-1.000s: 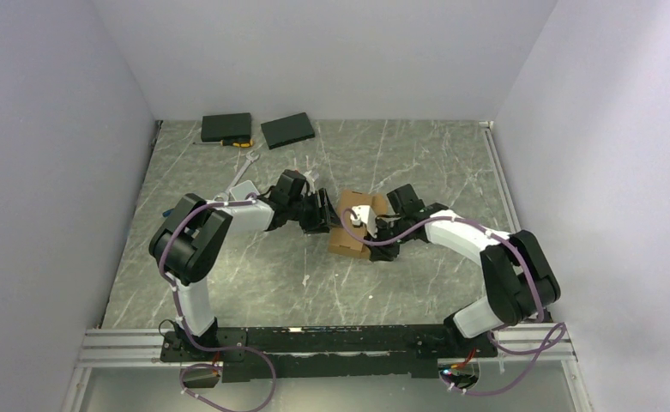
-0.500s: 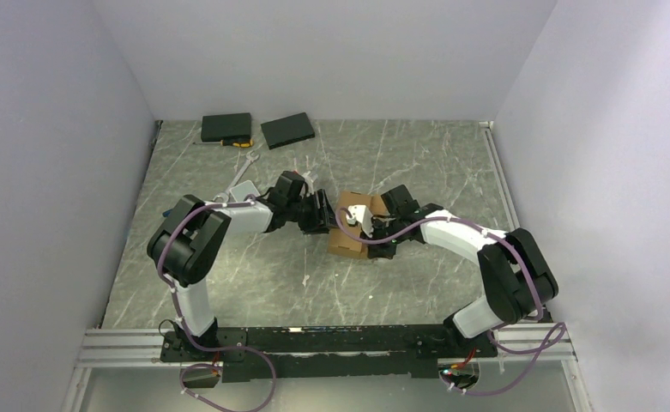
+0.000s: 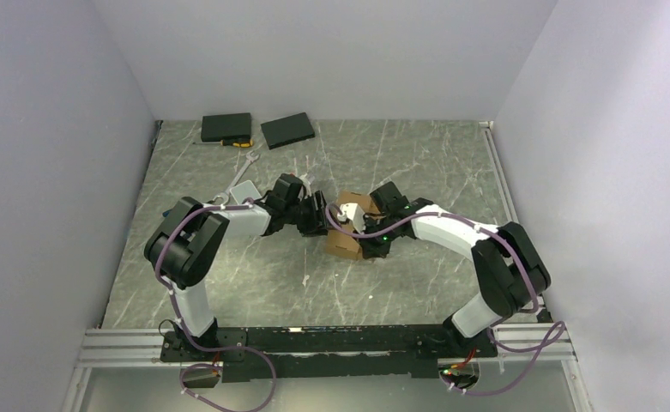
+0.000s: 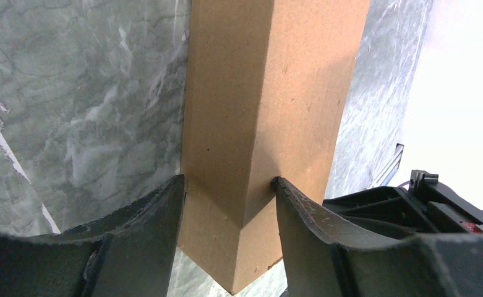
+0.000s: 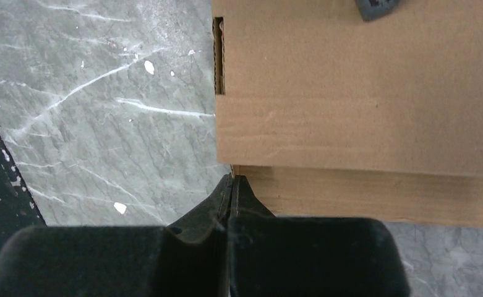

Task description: Fold the paper box

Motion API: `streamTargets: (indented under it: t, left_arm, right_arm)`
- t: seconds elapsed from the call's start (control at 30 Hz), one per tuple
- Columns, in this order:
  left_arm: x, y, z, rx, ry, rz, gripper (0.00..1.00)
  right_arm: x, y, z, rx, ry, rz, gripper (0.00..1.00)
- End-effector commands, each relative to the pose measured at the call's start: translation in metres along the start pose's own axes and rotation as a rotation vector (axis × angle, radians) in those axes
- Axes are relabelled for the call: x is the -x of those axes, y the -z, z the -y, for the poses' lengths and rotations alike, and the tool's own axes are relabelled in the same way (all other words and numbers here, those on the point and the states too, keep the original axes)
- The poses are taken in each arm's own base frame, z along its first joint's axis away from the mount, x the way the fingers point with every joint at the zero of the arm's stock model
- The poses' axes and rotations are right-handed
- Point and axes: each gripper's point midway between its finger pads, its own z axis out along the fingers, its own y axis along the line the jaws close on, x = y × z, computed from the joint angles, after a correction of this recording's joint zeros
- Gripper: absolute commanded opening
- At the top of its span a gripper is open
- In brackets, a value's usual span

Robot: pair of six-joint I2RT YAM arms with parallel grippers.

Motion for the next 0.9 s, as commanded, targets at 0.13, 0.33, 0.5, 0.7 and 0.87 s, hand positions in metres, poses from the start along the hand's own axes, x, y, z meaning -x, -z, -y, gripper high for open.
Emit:
streamTargets:
  t: [0.13, 0.33, 0.5, 0.7, 0.87]
  left_arm:
    - [-0.021, -0.001, -0.009, 0.064, 0.011, -0.043, 0.59]
    - [-0.023, -0.004, -0.005, 0.057, 0.008, -0.046, 0.59]
    - [-0.022, -0.004, -0.004, 0.06, 0.005, -0.043, 0.59]
    - [-0.023, -0.002, -0.006, 0.068, -0.003, -0.044, 0.6]
    - [-0.02, -0.001, -0.004, 0.063, -0.013, -0.043, 0.61]
  right_arm:
    - [0.033, 0.0, 0.025, -0.093, 0.02, 0.015, 0.0]
    - [0.041, -0.002, 0.027, -0.092, -0.015, 0.025, 0.0]
    - [0.046, -0.003, 0.024, -0.069, -0.061, 0.057, 0.0]
    - [0.042, 0.007, 0.01, 0.051, -0.061, 0.11, 0.05]
    - [0.043, 0.013, 0.001, 0.085, -0.013, 0.135, 0.18]
